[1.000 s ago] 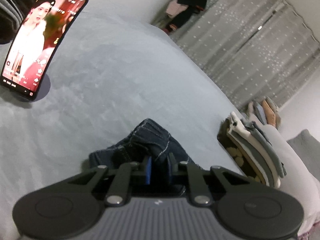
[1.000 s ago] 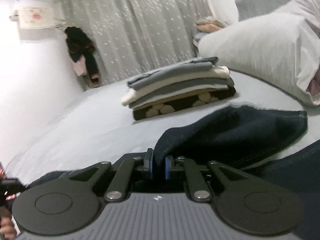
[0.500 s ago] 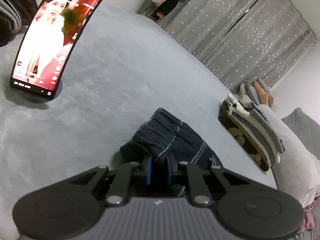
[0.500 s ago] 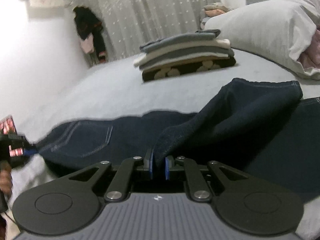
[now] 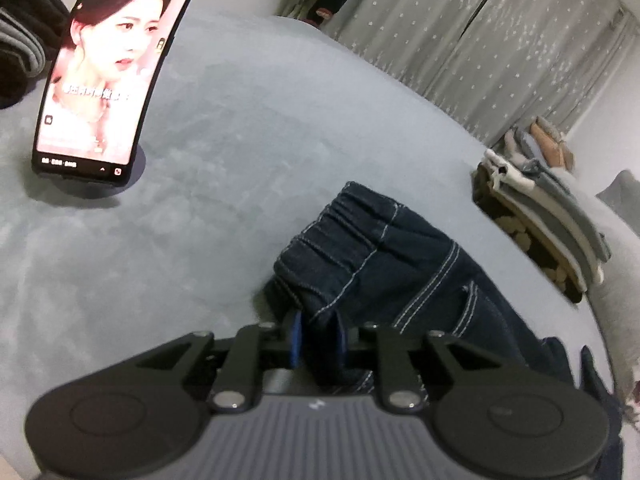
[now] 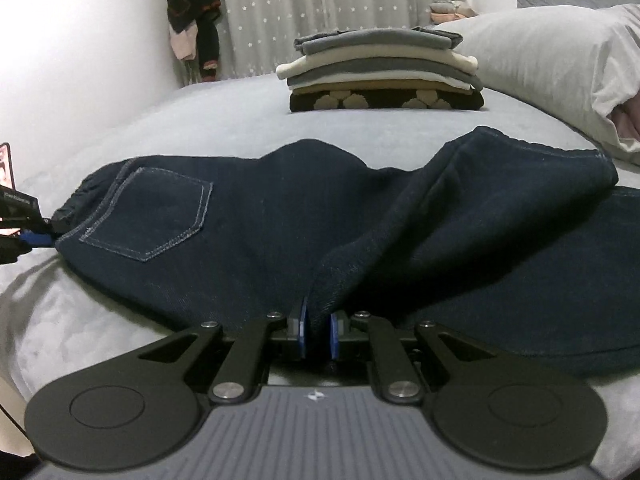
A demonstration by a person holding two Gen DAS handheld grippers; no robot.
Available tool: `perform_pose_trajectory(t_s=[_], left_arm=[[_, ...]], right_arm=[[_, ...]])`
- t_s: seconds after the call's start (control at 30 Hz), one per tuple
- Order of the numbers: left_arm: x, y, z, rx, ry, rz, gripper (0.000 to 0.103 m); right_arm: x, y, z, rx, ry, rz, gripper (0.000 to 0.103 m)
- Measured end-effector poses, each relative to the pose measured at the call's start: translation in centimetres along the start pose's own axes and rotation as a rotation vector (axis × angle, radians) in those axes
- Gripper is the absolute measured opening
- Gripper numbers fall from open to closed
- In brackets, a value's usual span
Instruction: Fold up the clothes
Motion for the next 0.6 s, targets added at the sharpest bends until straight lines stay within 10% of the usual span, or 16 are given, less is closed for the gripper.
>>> perform_pose_trajectory(t_s=[0.17,0.27,0.6], left_arm=[[-0.8,0.6,-1.2,-0.050,0.133,0.108,0.056],[-2.1,1.4,-3.0,-0.109,0.145,0.148,0.064],[-9.2,0.8,-3.3,-0.101,0.011,0.242,0.073]], right_arm=[[-0.4,1.1,-0.6,0.040,0.031,-0.024,0.021],[-2.1,2.3,-1.7,0.076,0.069,0.028,0.045],[-8.2,4.5,-4.0,0.065,0.044,0.164,0.052]])
Point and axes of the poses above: each gripper's, at about its wrist camera, not at the fingertips, and z roughly the way its jaws point, x to its left, y to its top, the point moved 9 cm from there along z, roughly the way its jaws point, and after that the axes turned 1 degree about x, right-handed, at the moved point
